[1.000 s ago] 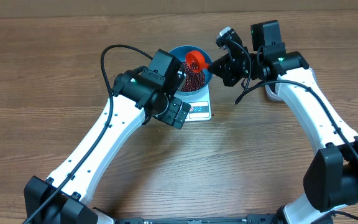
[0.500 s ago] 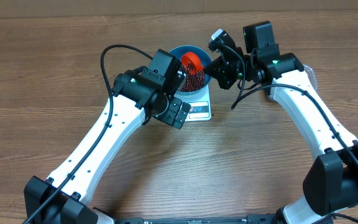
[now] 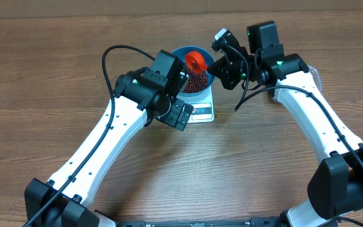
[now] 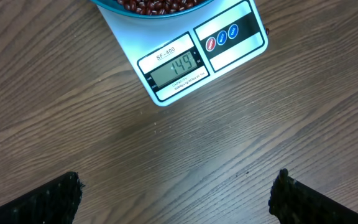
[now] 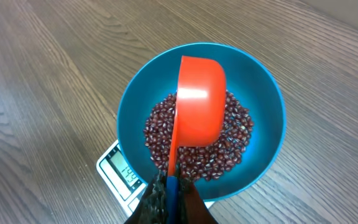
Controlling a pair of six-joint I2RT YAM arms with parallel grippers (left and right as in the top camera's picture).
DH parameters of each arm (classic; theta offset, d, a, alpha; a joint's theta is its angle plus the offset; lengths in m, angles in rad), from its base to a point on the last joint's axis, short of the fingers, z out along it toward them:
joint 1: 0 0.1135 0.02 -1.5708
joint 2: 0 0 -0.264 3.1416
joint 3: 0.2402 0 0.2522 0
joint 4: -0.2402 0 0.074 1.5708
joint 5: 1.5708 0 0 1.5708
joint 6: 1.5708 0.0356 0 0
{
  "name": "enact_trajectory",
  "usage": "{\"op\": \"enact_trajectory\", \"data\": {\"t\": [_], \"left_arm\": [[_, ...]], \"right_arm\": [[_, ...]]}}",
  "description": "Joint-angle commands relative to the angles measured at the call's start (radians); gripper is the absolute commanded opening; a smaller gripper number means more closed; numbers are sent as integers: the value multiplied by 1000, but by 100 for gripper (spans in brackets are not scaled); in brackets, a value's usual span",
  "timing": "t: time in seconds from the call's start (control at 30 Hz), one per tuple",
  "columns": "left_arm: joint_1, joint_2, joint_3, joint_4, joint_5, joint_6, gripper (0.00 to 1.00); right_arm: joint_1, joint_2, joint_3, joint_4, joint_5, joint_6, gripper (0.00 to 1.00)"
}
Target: Scoop item into bowl and weigh 150g on scale
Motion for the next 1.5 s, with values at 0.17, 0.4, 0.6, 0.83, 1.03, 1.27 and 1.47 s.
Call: {"op": "enact_trajectory", "data": {"t": [0.17,0.4,0.6,0.83,1.03,1.27,1.47], "left_arm": [[-2,-11,9,-3,-3,16,100],[-2,-11,9,-3,-3,15,100],[-2,-11,9,-3,-3,15,100],[-2,-11,9,-3,-3,15,100],[-2,-11,9,-3,-3,15,100],[-2,-11,9,-3,-3,15,100],[-2,-11,9,-3,-3,15,100]], "right_arm": [[4,-44,27,6,15,20,4],[4,-44,27,6,15,20,4],[4,-44,27,6,15,23,4],[4,-44,27,6,15,23,4],[11,-46,28,-44,-12,-64,3],[16,-45,28,-36,57,-30,4],[16,-45,28,-36,29,-30,4]]}}
